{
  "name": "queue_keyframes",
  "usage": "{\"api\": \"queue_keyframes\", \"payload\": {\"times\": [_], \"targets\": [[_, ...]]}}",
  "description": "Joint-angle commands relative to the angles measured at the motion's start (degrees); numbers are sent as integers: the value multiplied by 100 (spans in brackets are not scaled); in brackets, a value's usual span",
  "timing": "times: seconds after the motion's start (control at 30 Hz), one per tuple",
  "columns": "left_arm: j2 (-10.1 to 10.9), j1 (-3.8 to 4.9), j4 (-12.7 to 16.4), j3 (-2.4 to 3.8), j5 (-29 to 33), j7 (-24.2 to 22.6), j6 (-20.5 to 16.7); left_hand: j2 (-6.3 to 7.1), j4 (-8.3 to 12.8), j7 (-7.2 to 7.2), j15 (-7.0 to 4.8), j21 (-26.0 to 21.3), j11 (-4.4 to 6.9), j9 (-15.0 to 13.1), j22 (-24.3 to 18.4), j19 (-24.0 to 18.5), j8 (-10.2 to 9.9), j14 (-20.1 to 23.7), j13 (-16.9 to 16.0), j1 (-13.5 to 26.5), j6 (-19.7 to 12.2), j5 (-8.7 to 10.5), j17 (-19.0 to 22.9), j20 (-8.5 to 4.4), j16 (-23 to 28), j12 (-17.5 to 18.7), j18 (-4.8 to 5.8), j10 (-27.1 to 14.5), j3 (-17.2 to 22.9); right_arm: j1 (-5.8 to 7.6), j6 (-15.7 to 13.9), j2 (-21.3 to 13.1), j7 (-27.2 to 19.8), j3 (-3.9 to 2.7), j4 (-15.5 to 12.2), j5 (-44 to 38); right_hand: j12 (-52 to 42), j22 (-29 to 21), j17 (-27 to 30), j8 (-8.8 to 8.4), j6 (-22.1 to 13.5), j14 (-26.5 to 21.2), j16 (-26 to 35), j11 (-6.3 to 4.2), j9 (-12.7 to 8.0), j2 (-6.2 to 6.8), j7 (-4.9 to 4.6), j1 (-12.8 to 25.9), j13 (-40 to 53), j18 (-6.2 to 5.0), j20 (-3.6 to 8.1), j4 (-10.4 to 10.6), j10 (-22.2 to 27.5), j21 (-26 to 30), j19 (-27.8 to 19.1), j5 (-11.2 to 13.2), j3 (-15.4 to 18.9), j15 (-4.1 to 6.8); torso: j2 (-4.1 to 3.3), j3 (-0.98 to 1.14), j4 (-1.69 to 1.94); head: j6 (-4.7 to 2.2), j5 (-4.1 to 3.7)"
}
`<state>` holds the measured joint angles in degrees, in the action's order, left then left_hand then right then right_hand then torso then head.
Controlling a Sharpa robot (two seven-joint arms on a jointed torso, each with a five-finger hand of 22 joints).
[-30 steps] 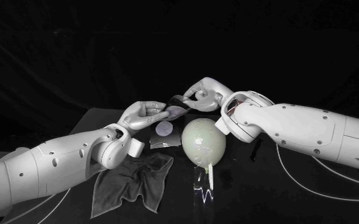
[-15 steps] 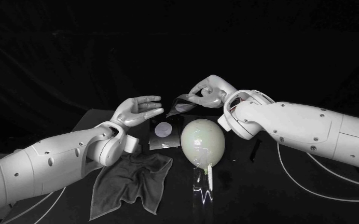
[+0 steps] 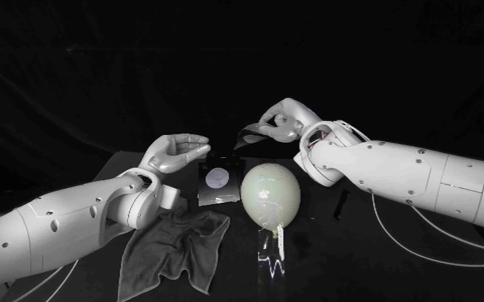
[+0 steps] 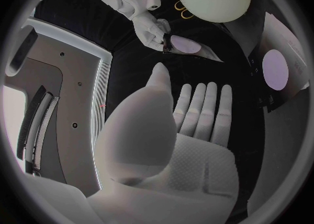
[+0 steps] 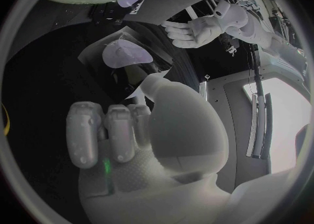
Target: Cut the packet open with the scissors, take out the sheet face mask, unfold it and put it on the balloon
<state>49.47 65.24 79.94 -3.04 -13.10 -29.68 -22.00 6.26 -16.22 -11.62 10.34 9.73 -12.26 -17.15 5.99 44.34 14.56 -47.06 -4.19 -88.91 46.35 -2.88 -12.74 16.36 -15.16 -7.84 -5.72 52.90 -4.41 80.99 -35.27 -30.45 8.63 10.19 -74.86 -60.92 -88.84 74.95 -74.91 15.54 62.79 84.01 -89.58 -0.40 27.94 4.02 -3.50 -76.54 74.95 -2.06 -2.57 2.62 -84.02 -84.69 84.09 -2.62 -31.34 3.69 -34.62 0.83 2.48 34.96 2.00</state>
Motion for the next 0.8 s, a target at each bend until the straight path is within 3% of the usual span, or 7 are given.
{"api": "queue_keyframes", "payload": {"times": [0.03, 0.17, 0.2, 0.27, 0.47, 0.6, 0.8], "targets": [[-48, 136, -10, 34, -279, 269, 42, -173, -17, -190, -158, 149, 156, -42, 56, 256, 168, -329, -54, 116, 312, 0, -144, -29, -330, -208, -202, 409, -72, -4, -81, 20, 11, -4, -14, -1003, -35, 1355, -1508, 311, 17, 599, -42, -58, 425, 18, 25, 43, 1436, 92, 41, -7, -559, -55, 344, -17, -29, 57, -2, -5, -5, -15, -9], [-150, 421, -151, 45, -765, 645, 341, -314, -32, -69, -307, 317, 298, -38, 119, 523, 254, -658, -62, 345, 533, 13, -314, -38, -707, -304, -374, 726, -234, -9, 96, 41, -46, -4, -52, -1733, -64, 1373, -1509, 325, 15, 599, -42, -60, 434, 32, 28, 52, 1460, 106, 42, -20, -573, -113, 374, -18, -40, 58, 0, 1, -8, -16, -12], [-216, 572, -236, 47, -1042, 805, 457, -345, -34, -62, -324, 343, 307, -28, 127, 558, 258, -681, -53, 444, 564, 12, -350, -30, -780, -296, -404, 764, -299, -11, 181, 52, -56, -4, -65, -2009, -69, 1380, -1509, 330, 16, 599, -42, -61, 438, 36, 29, 57, 1465, 111, 43, -24, -576, -136, 385, -17, -44, 58, 1, 3, -6, -20, -14], [-291, 731, -331, 49, -1356, 979, 568, -408, -34, -36, -374, 426, 336, 2, 159, 668, 245, -801, -24, 568, 593, 13, -464, -33, -1014, -252, -461, 806, -431, -14, 275, 65, -55, -3, -81, -2301, -76, 1385, -1509, 338, 15, 599, -42, -62, 443, 45, 30, 63, 1471, 115, 44, -30, -579, -151, 393, -17, -49, 58, -1, 2, -10, -21, -16], [-548, 1207, -574, 52, -2264, 1408, 827, -469, -44, -3, -464, 631, 372, 53, 249, 896, 220, -1006, 7, 778, 621, 12, -778, -113, -1611, -178, -477, 864, -644, -25, 572, 105, 58, 2, -128, -3115, -91, 1391, -1509, 349, 16, 599, -42, -64, 449, 56, 32, 75, 1484, 119, 44, -35, -586, -169, 402, -18, -56, 58, -7, 2, -18, -34, -25], [-688, 1398, -610, 53, -2920, 1668, 987, -363, -59, 49, -564, 912, 428, 73, 390, 1182, 234, -1273, 5, 891, 665, 4, -1177, -255, -2355, -147, -486, 919, -643, -42, 713, 136, 162, 7, -129, -3432, -99, 1396, -1509, 359, 16, 599, -42, -65, 455, 67, 34, 85, 1491, 123, 45, -41, -590, -184, 410, -18, -62, 57, -3, 6, -10, -23, -22], [-891, 1516, -581, 52, -3823, 2183, 1350, 138, -84, 128, -658, 1487, 508, 100, 728, 1425, 283, -1247, -18, 1267, 726, 8, -1903, -505, -3687, -134, -461, 1032, -229, -67, 816, 172, 278, 10, -141, -3623, -103, 1397, -1509, 363, 16, 599, -42, -66, 458, 71, 35, 90, 1494, 124, 45, -43, -592, -189, 413, -18, -64, 57, -1, 1, -14, -8, -25]]}}
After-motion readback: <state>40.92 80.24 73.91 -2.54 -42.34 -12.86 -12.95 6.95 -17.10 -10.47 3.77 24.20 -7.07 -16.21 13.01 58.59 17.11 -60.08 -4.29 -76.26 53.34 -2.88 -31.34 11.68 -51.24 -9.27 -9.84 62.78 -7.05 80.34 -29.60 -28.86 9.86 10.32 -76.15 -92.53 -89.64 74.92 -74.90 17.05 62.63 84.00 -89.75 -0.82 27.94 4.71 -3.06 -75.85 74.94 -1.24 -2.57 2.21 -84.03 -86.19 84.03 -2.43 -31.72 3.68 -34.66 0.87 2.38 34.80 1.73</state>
